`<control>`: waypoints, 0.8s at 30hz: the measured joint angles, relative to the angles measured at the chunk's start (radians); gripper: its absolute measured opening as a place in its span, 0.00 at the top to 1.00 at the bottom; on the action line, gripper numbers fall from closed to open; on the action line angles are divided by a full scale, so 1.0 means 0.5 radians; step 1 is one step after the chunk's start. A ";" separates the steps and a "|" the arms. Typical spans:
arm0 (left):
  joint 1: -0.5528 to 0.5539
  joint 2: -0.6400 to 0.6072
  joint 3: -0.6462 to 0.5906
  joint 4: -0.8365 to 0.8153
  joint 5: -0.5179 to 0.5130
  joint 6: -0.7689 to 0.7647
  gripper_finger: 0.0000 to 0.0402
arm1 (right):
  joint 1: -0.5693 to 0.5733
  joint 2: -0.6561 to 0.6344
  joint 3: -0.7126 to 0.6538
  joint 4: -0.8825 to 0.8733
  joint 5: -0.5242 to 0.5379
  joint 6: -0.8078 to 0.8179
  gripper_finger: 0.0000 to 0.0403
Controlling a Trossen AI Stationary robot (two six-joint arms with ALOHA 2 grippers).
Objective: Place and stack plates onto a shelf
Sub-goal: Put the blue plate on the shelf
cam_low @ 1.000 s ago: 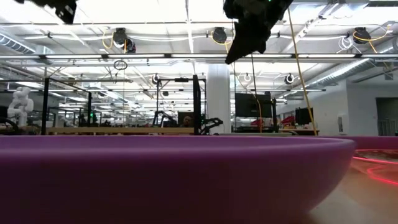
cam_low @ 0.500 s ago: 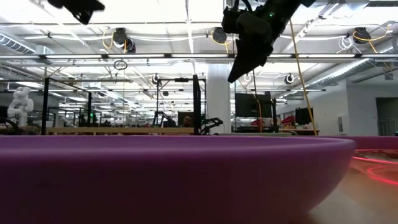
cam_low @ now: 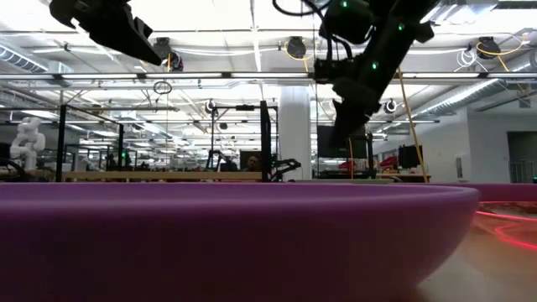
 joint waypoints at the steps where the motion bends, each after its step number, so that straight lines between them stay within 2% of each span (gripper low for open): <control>1: 0.000 0.008 0.000 0.001 -0.001 0.004 0.98 | -0.007 0.000 -0.021 0.007 0.002 -0.024 0.99; 6: 0.000 0.012 0.000 0.003 -0.001 0.002 0.98 | -0.041 0.000 -0.171 0.198 0.004 -0.226 0.94; 9: 0.000 0.012 0.000 0.002 -0.001 -0.001 0.98 | -0.051 0.000 -0.248 0.341 0.091 -0.292 0.90; 15: 0.000 0.011 0.000 0.001 -0.002 -0.002 0.98 | -0.061 0.007 -0.269 0.380 0.268 -0.431 0.76; 24: 0.000 0.011 -0.001 0.019 -0.009 -0.017 0.98 | -0.112 0.018 -0.403 0.582 0.256 -0.507 0.63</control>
